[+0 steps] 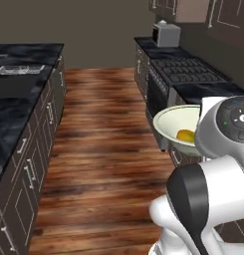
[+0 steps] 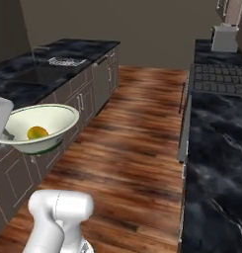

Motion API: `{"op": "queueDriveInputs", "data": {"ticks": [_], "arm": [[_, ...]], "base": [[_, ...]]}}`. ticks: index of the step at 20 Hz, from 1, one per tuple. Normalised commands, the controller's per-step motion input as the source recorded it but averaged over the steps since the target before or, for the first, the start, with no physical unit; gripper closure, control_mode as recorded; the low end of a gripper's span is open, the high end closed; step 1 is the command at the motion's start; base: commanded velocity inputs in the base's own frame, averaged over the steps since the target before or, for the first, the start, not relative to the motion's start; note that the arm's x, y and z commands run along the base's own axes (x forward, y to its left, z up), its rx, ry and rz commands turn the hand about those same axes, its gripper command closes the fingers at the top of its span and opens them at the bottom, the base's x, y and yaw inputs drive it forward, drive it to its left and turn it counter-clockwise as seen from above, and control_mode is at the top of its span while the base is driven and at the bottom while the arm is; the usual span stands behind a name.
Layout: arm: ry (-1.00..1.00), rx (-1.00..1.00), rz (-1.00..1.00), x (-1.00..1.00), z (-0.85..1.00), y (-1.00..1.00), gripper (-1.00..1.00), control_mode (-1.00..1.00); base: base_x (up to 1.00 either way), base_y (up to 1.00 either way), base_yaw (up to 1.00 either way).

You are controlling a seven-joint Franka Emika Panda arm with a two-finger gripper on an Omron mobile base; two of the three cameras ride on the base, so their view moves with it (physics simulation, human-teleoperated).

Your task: Pick the mango from the cabinet and place it in the bowl. Then pick the bowl and place it in the sink. Then turn on the sink facuet.

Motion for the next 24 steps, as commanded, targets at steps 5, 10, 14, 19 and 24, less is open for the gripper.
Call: {"op": "queueDriveInputs", "data": {"ticks": [5, 10, 14, 19, 24], "arm": [[0.00, 0.00, 0.00, 0.00, 0.00, 0.00, 1.00, 1.00], [0.00, 0.00, 0.00, 0.00, 0.00, 0.00, 1.00, 1.00], [0.00, 0.00, 0.00, 0.00, 0.00, 0.00, 1.00, 1.00], [0.00, 0.00, 0.00, 0.00, 0.00, 0.00, 1.00, 1.00], [0.00, 0.00, 0.00, 0.00, 0.00, 0.00, 1.00, 1.00]], "base": [[1.00, 0.53, -0.15], [1.00, 0.52, -0.16], [1.00, 0.41, -0.16], [1.00, 0.33, -0.14], [1.00, 0.29, -0.13]]}}
